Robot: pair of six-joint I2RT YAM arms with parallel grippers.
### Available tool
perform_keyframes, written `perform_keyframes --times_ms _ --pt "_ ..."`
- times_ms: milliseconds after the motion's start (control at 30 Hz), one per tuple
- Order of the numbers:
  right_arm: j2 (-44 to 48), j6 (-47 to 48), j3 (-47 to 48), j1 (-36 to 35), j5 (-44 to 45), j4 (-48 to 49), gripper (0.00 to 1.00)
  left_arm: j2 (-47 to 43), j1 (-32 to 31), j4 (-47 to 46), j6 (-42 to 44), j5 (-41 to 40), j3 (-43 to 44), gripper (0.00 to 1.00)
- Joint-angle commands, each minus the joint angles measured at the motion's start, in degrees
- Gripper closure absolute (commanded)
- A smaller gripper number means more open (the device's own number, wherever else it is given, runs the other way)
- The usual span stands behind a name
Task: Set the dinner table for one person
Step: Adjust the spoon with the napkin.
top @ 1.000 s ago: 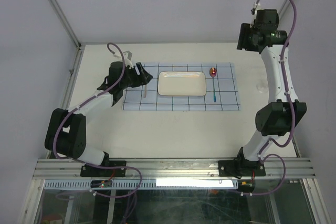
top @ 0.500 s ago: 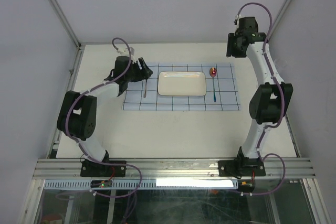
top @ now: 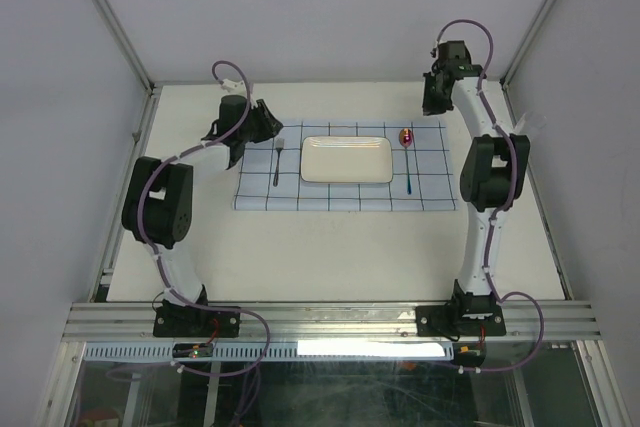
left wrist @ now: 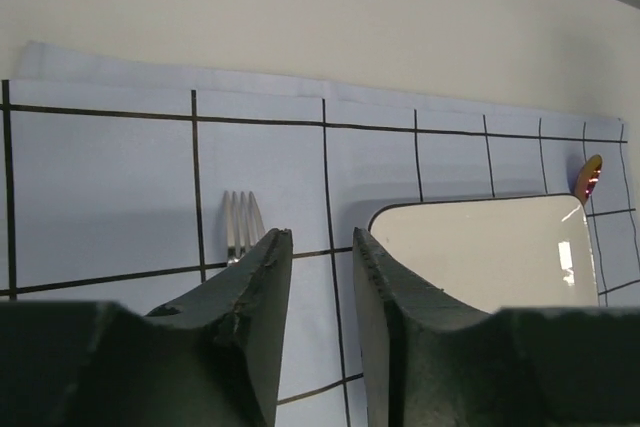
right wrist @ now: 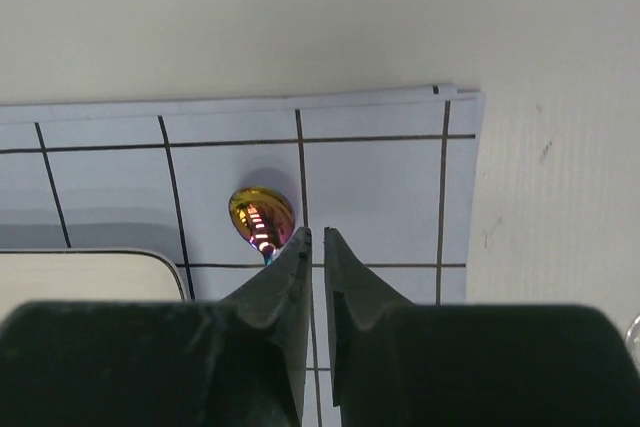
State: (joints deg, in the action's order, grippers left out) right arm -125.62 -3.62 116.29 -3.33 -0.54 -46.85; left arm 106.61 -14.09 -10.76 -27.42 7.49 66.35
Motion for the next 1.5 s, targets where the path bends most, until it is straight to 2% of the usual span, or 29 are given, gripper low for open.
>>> perform_keyframes --times_ms 0,200,333,433,833,1467 --pt "-3.16 -1.24 7.2 -0.89 -2.43 2.8 0.88 1.89 1.35 -4.35 0.69 0.38 3.06 0.7" --pt "-7.9 -1.44 11.43 -1.85 -3.58 2.83 0.88 5.43 1.87 -4.29 -0.57 2.62 5.45 0.79" --pt "-8.83 -1.99 10.84 -2.3 -4.84 4.27 0.88 6.41 2.04 -4.29 -0.54 2.84 6.36 0.72" --pt "-9.36 -2.1 9.74 -2.78 -5.54 5.6 0.88 7.0 2.11 -4.19 -0.42 2.97 6.72 0.76" --pt "-11.23 -2.53 6.25 -3.81 -7.55 8.32 0.89 6.65 2.19 -4.86 -0.53 3.26 4.74 0.75" --pt "-5.39 -2.26 -4.73 -4.84 -6.76 11.15 0.91 3.1 2.28 -5.79 -0.84 3.42 1.3 0.75"
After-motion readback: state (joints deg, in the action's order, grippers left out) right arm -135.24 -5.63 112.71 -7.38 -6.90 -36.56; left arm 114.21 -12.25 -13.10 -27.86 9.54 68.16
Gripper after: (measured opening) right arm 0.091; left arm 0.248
